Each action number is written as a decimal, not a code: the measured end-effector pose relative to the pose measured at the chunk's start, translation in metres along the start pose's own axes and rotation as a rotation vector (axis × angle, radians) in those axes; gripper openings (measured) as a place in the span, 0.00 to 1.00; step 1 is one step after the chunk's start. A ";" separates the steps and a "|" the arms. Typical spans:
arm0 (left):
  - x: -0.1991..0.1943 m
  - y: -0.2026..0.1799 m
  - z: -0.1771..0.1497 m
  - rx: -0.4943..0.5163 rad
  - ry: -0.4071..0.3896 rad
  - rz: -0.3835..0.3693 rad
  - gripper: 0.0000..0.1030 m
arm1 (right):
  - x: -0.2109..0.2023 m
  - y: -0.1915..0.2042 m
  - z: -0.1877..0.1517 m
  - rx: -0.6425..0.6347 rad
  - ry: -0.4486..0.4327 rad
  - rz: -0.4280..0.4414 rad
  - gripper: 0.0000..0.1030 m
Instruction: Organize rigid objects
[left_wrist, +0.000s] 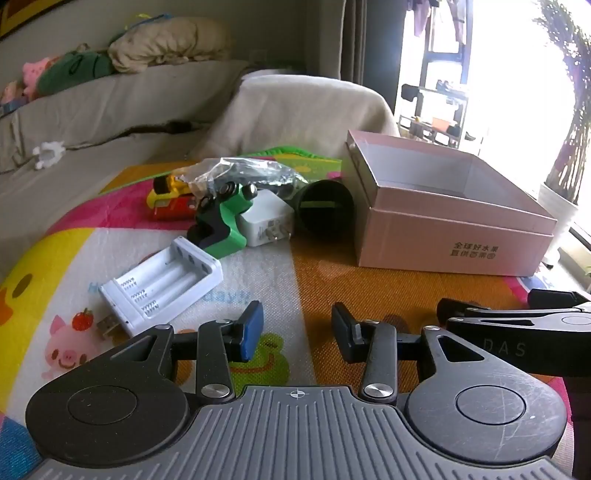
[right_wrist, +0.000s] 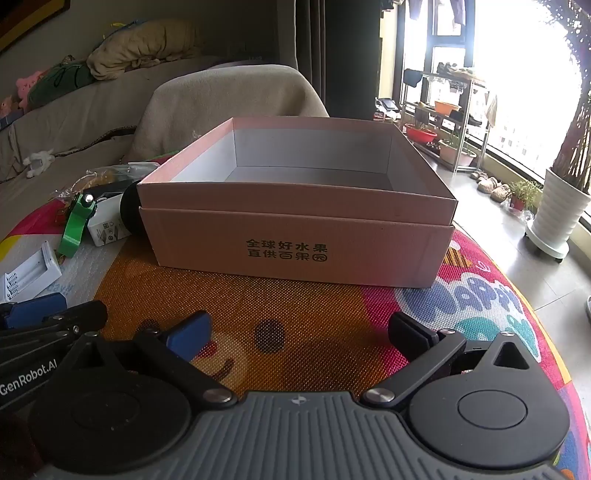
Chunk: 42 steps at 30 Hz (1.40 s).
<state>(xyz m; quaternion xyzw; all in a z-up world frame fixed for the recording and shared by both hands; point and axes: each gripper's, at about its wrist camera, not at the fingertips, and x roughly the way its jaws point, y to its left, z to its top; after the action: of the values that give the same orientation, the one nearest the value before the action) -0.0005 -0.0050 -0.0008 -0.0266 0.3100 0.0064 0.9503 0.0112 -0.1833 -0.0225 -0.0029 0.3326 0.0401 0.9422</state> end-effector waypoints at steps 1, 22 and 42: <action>0.000 0.000 0.000 0.000 0.000 0.000 0.44 | 0.000 0.000 0.000 0.000 0.000 0.000 0.99; 0.000 0.001 0.000 -0.004 0.000 -0.003 0.44 | 0.000 0.000 0.000 0.000 0.000 0.000 0.99; 0.001 0.005 0.001 -0.002 0.000 -0.002 0.44 | 0.000 0.000 0.000 0.000 0.000 0.000 0.99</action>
<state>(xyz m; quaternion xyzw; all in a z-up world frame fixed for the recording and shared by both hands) 0.0003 -0.0003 -0.0007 -0.0277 0.3100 0.0059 0.9503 0.0108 -0.1834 -0.0221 -0.0028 0.3327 0.0401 0.9422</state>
